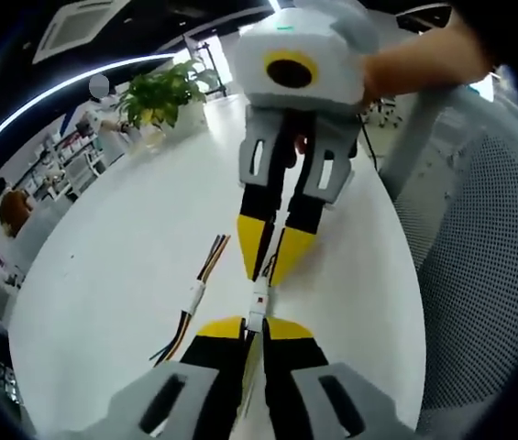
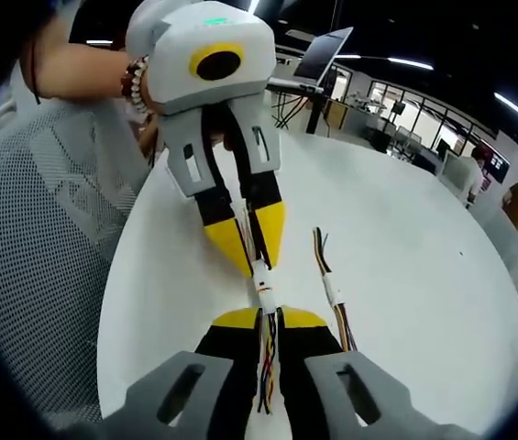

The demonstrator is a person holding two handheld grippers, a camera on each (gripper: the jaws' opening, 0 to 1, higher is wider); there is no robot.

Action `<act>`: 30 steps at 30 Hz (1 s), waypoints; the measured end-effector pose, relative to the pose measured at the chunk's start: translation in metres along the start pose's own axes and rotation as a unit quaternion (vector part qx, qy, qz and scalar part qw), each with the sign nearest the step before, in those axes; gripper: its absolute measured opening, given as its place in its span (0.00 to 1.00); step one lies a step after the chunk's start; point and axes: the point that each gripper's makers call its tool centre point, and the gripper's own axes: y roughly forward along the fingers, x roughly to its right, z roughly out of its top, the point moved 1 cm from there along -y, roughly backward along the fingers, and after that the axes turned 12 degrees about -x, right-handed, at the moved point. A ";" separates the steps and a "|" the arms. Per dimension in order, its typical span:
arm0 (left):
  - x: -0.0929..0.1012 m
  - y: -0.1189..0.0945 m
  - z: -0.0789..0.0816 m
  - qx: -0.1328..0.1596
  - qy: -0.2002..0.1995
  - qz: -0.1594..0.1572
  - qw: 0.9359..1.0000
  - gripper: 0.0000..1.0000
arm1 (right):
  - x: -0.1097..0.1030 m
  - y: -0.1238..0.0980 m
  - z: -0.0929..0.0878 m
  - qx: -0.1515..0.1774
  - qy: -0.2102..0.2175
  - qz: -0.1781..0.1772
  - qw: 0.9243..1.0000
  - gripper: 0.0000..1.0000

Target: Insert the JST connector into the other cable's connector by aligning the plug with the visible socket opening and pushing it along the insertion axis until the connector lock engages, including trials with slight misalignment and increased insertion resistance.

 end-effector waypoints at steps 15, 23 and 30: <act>0.002 0.000 0.002 -0.004 0.017 0.003 1.000 0.00 | -0.002 0.005 -0.005 -0.047 -0.026 -0.006 0.999 0.03; 0.000 -0.001 0.001 -0.003 0.013 0.006 1.000 0.00 | 0.001 0.001 -0.001 -0.030 -0.011 -0.008 0.999 0.03; 0.003 0.001 0.000 -0.007 0.023 0.003 1.000 0.00 | -0.001 0.004 -0.003 -0.041 -0.020 -0.007 0.999 0.04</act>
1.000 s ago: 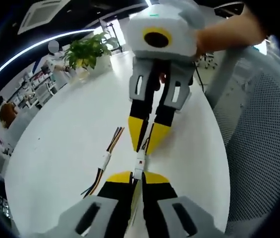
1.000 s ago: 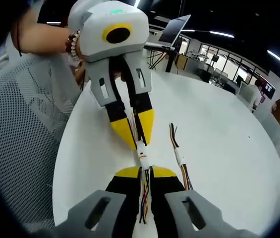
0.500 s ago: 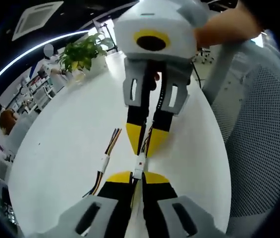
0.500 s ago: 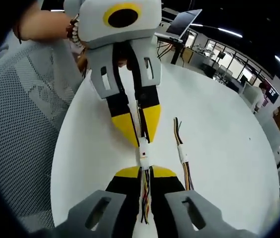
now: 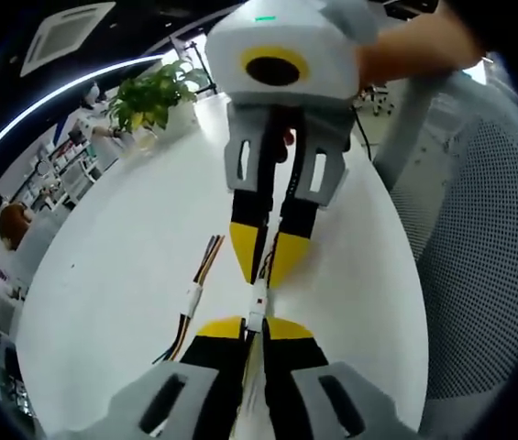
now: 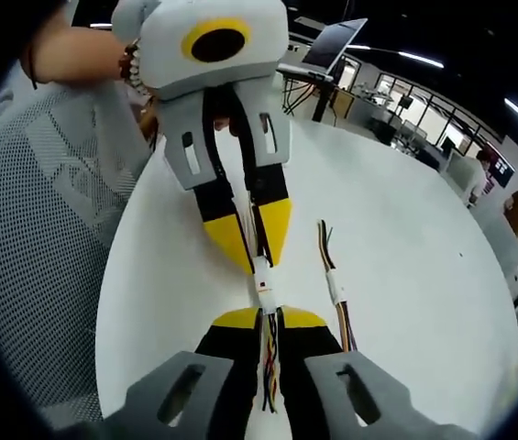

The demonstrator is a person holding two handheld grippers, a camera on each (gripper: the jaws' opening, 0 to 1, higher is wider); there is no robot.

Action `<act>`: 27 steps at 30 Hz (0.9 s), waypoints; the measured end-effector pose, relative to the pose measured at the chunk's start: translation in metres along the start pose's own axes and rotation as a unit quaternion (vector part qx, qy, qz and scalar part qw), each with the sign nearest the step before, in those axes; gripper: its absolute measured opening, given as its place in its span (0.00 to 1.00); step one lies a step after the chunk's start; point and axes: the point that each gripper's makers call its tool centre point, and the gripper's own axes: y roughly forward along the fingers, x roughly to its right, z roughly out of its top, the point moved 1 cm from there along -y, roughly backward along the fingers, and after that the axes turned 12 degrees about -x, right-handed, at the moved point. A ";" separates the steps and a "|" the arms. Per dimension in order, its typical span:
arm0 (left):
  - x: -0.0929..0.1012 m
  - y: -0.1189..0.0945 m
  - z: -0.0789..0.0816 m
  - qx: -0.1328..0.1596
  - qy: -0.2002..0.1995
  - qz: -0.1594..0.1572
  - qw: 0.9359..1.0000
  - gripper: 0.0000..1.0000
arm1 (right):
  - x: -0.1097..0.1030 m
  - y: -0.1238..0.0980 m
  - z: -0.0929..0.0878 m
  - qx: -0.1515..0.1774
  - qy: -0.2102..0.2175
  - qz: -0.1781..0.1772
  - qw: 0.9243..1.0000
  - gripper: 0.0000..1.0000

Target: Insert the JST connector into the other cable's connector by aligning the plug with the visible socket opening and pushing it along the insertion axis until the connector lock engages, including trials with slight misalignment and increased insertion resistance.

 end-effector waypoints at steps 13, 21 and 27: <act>0.003 0.001 -0.002 -0.008 0.012 -0.002 1.000 0.00 | -0.004 0.000 0.001 0.003 0.006 0.008 1.000 0.04; 0.003 -0.002 0.004 0.001 0.015 0.001 1.000 0.00 | -0.003 0.000 -0.002 -0.007 0.020 0.009 1.000 0.04; 0.004 -0.001 0.003 -0.003 0.016 -0.002 1.000 0.00 | -0.004 0.000 -0.002 -0.009 0.020 0.010 1.000 0.03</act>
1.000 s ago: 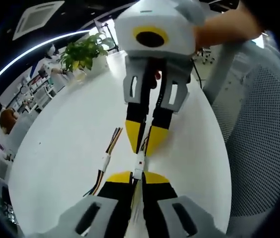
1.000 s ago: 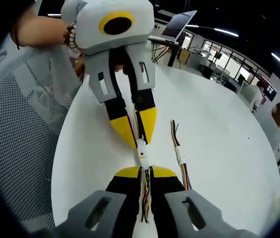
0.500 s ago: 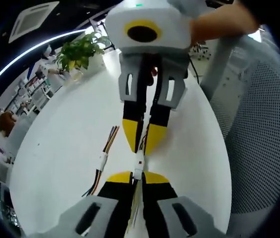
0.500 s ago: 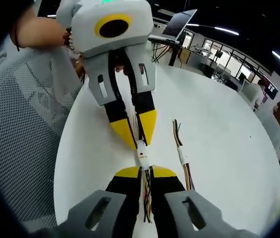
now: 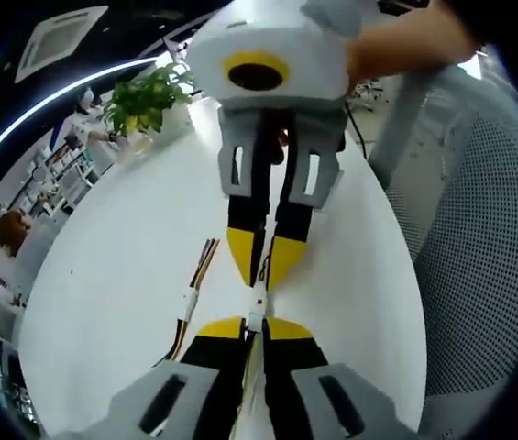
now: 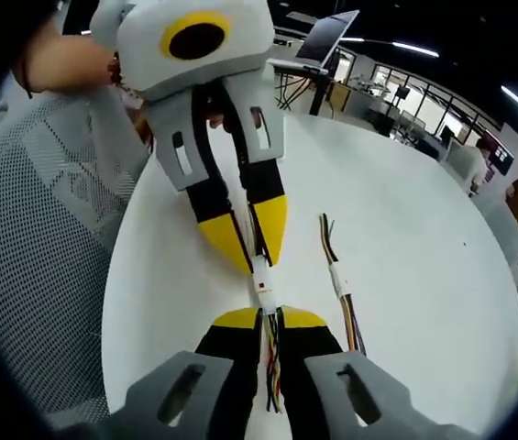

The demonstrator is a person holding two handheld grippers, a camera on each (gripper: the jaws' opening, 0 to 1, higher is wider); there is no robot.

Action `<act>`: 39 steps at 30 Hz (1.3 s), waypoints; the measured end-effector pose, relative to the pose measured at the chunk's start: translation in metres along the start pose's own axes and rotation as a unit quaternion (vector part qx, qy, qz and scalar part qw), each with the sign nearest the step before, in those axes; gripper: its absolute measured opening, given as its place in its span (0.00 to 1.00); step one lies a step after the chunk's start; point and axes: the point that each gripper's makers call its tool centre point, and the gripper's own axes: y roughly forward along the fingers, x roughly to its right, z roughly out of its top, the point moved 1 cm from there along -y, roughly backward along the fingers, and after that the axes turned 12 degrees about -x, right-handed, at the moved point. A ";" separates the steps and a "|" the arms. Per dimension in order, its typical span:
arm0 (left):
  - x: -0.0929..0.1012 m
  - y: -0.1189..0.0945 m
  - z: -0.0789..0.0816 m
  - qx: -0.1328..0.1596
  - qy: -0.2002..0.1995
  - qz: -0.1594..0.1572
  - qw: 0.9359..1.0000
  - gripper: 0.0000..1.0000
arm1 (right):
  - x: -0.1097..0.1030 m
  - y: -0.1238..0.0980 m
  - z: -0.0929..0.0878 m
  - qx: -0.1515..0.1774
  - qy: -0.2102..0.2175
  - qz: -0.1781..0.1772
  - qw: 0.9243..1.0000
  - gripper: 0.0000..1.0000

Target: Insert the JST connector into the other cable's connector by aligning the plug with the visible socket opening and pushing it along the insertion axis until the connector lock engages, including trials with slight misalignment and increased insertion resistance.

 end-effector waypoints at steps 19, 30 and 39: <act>0.007 0.005 0.000 -0.011 0.030 0.001 0.999 0.00 | -0.001 0.001 0.000 -0.016 -0.017 -0.004 1.000 0.04; 0.009 0.016 -0.004 -0.028 0.040 -0.006 0.999 0.00 | -0.001 0.010 -0.006 -0.056 -0.003 0.002 0.998 0.04; 0.005 0.016 -0.002 -0.025 0.046 0.000 0.999 0.00 | 0.002 0.009 -0.006 -0.071 0.010 0.004 0.997 0.04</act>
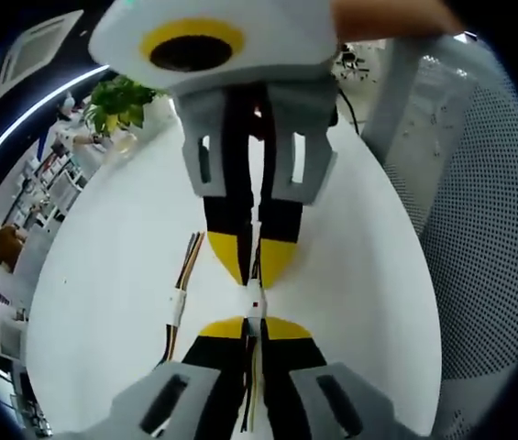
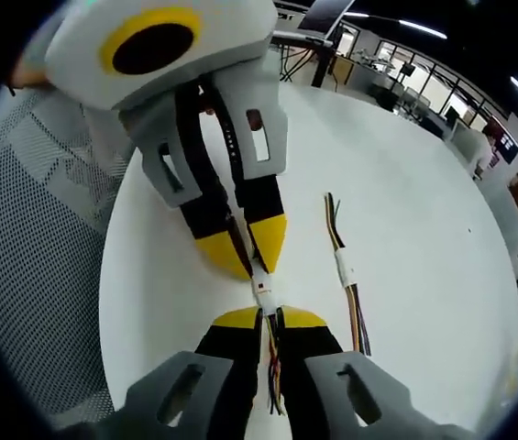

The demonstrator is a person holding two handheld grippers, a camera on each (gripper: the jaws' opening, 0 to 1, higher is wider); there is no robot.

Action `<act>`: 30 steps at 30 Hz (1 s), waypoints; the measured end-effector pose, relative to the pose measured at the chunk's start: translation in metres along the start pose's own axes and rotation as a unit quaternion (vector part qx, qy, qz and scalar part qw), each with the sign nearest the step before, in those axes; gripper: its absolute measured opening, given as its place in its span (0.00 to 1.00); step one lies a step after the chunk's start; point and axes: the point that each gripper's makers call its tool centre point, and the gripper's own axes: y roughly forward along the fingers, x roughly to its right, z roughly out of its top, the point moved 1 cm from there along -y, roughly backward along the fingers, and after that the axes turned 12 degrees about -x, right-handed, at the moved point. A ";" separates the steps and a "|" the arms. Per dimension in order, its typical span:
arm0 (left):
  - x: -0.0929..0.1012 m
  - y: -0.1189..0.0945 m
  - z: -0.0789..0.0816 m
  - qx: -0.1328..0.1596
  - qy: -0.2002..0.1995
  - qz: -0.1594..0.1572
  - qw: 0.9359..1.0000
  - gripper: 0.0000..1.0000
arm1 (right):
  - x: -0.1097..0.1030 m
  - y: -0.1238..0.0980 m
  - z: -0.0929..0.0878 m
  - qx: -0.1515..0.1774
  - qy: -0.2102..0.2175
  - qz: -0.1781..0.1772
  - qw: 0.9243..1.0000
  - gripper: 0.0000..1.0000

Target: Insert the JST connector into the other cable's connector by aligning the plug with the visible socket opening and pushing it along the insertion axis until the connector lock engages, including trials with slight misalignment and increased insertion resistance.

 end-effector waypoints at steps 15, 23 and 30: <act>-0.004 -0.003 0.002 0.006 0.002 0.002 1.000 0.00 | 0.002 -0.005 0.002 0.017 0.018 0.007 1.000 0.03; 0.000 0.002 -0.003 0.007 -0.019 -0.011 1.000 0.00 | -0.002 0.000 -0.002 0.036 0.010 0.020 0.999 0.04; -0.003 -0.002 -0.005 0.029 -0.066 -0.029 0.997 0.00 | -0.001 -0.005 -0.002 0.082 0.048 0.050 0.994 0.04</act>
